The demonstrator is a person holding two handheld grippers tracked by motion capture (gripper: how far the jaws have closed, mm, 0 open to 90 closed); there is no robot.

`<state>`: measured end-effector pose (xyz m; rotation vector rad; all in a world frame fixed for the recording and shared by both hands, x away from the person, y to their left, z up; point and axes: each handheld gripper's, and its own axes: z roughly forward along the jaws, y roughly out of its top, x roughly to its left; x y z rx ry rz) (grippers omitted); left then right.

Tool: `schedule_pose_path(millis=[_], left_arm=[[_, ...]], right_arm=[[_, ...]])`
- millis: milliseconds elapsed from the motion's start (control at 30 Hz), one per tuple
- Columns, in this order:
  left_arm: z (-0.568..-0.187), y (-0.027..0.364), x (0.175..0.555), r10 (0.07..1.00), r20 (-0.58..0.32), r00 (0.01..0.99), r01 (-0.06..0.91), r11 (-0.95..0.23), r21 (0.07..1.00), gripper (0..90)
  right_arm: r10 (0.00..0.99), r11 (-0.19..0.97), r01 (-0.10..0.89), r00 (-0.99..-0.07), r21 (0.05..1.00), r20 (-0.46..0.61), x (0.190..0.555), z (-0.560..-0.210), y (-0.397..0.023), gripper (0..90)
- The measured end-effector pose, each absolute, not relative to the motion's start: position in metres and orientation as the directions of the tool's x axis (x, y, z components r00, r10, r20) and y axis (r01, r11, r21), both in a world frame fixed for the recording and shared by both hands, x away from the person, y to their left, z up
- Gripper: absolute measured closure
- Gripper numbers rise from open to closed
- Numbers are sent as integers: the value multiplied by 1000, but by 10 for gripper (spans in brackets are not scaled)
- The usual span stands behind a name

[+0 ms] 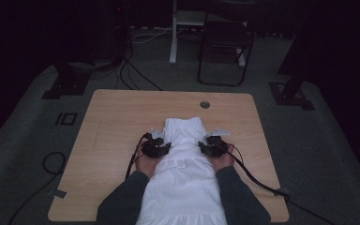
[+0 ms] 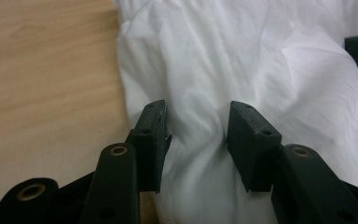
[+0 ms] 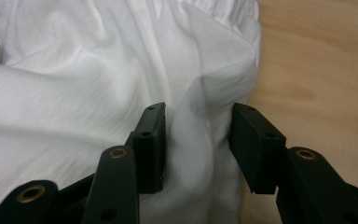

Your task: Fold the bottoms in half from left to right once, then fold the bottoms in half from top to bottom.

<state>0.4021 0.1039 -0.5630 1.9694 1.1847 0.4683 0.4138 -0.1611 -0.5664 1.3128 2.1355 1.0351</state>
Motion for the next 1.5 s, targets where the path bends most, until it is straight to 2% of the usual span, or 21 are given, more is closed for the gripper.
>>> schedule_pose_path(millis=[300, 367, 500, 633, 833, 967, 1100, 1267, 1400, 1500], left_arm=[[-563, 111, 360, 838, -106, 535, 587, -278, 760, 560], [-560, 114, 359, 832, -114, 543, 579, -273, 768, 507], [-541, 118, 372, 815, -138, 562, 511, -211, 833, 343], [-536, 110, 396, 817, -137, 560, 537, -232, 811, 250], [-551, 99, 415, 836, -154, 526, 601, -237, 763, 235], [-558, 99, 420, 850, -144, 507, 621, -245, 744, 236], [-559, 102, 423, 854, -144, 500, 626, -242, 742, 238], [-560, 101, 423, 855, -127, 502, 618, -252, 744, 238], [-560, 99, 421, 857, -112, 503, 613, -263, 745, 239], [-560, 97, 421, 857, -93, 506, 608, -278, 743, 240]], right_arm=[[874, 284, 545, -485, 789, 21, 368, -571, -158, 552], [870, 288, 542, -492, 790, 20, 365, -571, -159, 552], [869, 289, 541, -494, 790, 20, 365, -571, -159, 552], [870, 288, 542, -493, 790, 22, 365, -571, -159, 552], [867, 286, 543, -497, 789, 28, 365, -571, -160, 548], [855, 280, 549, -516, 788, 55, 367, -571, -163, 510], [845, 259, 596, -522, 760, 121, 374, -564, -169, 396], [856, 201, 581, -496, 789, 146, 387, -542, -178, 280], [853, 250, 597, -508, 762, 118, 411, -539, -168, 231], [859, 298, 626, -505, 721, 84, 426, -549, -157, 230]])
